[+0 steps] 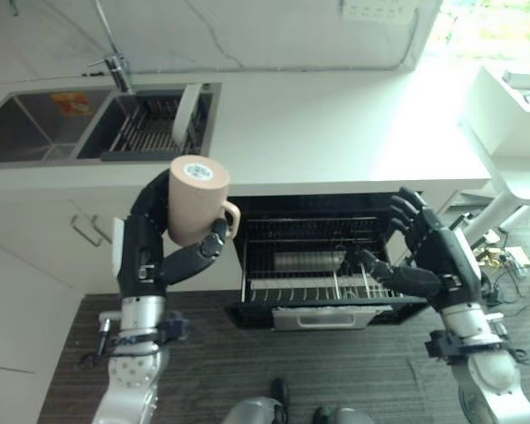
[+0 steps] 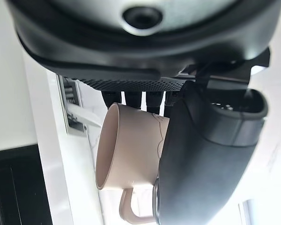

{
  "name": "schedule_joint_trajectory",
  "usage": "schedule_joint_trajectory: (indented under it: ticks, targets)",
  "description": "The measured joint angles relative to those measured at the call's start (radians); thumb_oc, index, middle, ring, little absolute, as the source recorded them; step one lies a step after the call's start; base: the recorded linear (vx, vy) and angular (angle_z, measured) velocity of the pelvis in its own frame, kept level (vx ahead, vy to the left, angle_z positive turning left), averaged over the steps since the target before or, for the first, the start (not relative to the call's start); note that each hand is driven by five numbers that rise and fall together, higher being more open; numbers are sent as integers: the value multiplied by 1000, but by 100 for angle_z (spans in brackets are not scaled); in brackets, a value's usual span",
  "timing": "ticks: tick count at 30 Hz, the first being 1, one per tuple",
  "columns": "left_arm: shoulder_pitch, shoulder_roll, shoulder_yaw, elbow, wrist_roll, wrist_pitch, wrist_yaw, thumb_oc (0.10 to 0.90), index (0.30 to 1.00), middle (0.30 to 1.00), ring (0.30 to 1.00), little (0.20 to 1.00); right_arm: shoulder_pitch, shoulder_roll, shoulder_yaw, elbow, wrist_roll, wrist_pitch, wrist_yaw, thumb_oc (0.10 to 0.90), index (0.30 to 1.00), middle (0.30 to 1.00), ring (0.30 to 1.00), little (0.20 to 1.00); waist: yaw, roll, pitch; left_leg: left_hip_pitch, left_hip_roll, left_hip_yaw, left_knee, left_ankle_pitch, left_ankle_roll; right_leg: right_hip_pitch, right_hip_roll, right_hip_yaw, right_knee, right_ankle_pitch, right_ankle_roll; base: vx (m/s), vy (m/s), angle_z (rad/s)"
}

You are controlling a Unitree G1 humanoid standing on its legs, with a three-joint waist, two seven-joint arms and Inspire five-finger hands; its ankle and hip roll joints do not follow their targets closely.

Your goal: Place the dishes in the dishwasher.

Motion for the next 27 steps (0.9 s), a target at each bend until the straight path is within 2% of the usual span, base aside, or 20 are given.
schedule_joint_trajectory:
  ticks: [1,2,3,4,5,6,7,8,9,10,11,12,14,15,16,18,19,22,24,27]
  targets:
    - [0,0,0,0,0,-1,-2,400,300,300,300,300,2,0,0,0,0,5,0,800,900,900,900,900,-2,-2,-2,0,7,-9,4,-4,5,16,9,-10,-15,15,10,-31,82,15]
    - [-2,0,-1,3,1,-8,-2,400,300,300,300,300,-6,5,0,1,3,5,1,800,900,900,900,900,3,-4,-1,-13,17,-7,32,-3,26,-29,8,-20,64,38,52,-35,32,0]
    - [-10,2,-1,9,1,-13,-3,400,300,300,300,300,-18,14,9,1,7,5,0,800,900,900,900,900,2,-2,1,-41,43,-8,73,-20,39,-131,-14,-18,264,61,113,3,-46,-11]
    - [-14,7,-5,19,3,-14,-7,400,300,300,300,300,-15,12,19,1,9,6,8,800,900,900,900,900,1,-13,0,-42,44,-7,94,-40,21,-207,-44,-13,416,74,134,38,-158,-3]
    - [-13,16,-6,36,19,-14,-19,400,300,300,300,300,-3,14,34,-3,10,3,33,800,900,900,900,900,-6,-17,-2,-36,43,-8,90,-47,10,-249,-72,17,477,74,127,100,-381,-3]
    - [-13,28,-7,41,29,-14,-21,400,300,300,300,300,-2,11,46,-3,11,2,47,800,900,900,900,900,-4,-19,-2,-28,43,-7,81,-45,8,-251,-85,34,433,80,119,119,-497,-5]
    - [-24,46,-7,65,33,-21,-29,400,300,300,300,300,-1,21,70,17,13,-6,62,800,900,900,900,900,2,-44,-6,-22,39,2,58,-66,-199,-214,-136,31,258,111,60,146,-653,31]
    - [-84,66,-14,112,32,-27,-38,400,300,300,300,300,9,44,73,32,24,-14,68,800,900,900,900,900,-16,-62,-6,-100,85,-61,274,-132,-52,-133,-229,45,-12,145,136,125,-502,27]
    - [-97,73,-15,111,30,-28,-38,400,300,300,300,300,9,22,68,27,29,-22,71,800,900,900,900,900,-6,-21,-11,-108,171,-98,295,-178,-85,-99,-240,39,-97,154,175,111,-398,24]
    - [-124,47,-19,143,22,-11,-12,400,300,300,300,300,-20,83,90,89,43,0,91,800,900,900,900,900,2,-65,1,-110,118,-148,303,-172,-101,-140,-347,112,-92,186,175,158,-466,-1]
    - [-116,46,-41,142,23,-9,-15,400,300,300,300,300,-13,91,93,85,44,0,92,800,900,900,900,900,-4,-66,4,-100,121,-160,279,-156,-86,-144,-345,115,-99,203,183,134,-587,10]
    - [-104,39,-54,141,30,-8,-27,400,300,300,300,300,-21,90,96,85,43,5,101,800,900,900,900,900,5,-70,7,-80,124,-173,258,-145,-120,-147,-336,117,-95,203,190,143,-667,40]
    - [-76,37,-73,77,33,25,-13,400,300,300,300,300,-53,78,101,13,52,74,125,800,900,900,900,900,8,-75,9,-70,168,-176,206,-123,-169,-158,-289,-16,-50,174,144,75,-442,34]
    - [-71,42,-73,55,41,22,-17,400,300,300,300,300,-100,38,128,2,116,75,171,800,900,900,900,900,4,-74,16,-57,204,-185,157,-82,-192,-128,-221,-16,-73,236,143,78,-397,52]
    - [-75,43,-81,58,44,27,-21,400,300,300,300,300,-138,9,146,24,148,85,191,800,900,900,900,900,-6,-66,16,-31,243,-174,101,-62,-187,-125,-195,-19,-48,223,126,55,-329,61]
    - [-74,40,-83,55,61,29,-23,400,300,300,300,300,-160,-5,139,55,242,116,237,800,900,900,900,900,-1,-58,13,24,336,-51,-10,-21,-121,-125,-165,-62,-17,167,63,29,-257,54]
    - [-74,40,-82,53,63,23,-26,400,300,300,300,300,-170,-3,130,79,293,129,252,800,900,900,900,900,2,-58,14,36,365,-14,-29,-13,-119,-128,-153,-92,-2,148,34,-15,-227,66]
    - [-100,39,-123,88,77,0,-65,400,300,300,300,300,-158,-27,77,138,396,170,257,800,900,900,900,900,-20,-17,2,60,399,107,-33,81,-162,-123,-126,-195,42,108,-17,-37,-134,68]
    - [-140,35,-166,151,81,-5,-72,400,300,300,300,300,-158,-19,61,173,433,190,255,800,900,900,900,900,-30,-13,4,55,409,157,-36,109,-169,-127,-134,-224,63,95,-30,-8,32,56]
    - [-139,43,-186,209,159,-7,-46,400,300,300,300,300,-160,33,76,173,466,198,271,800,900,900,900,900,-57,-3,3,64,391,110,-35,85,-229,-129,-138,-206,73,90,-18,23,74,-4]
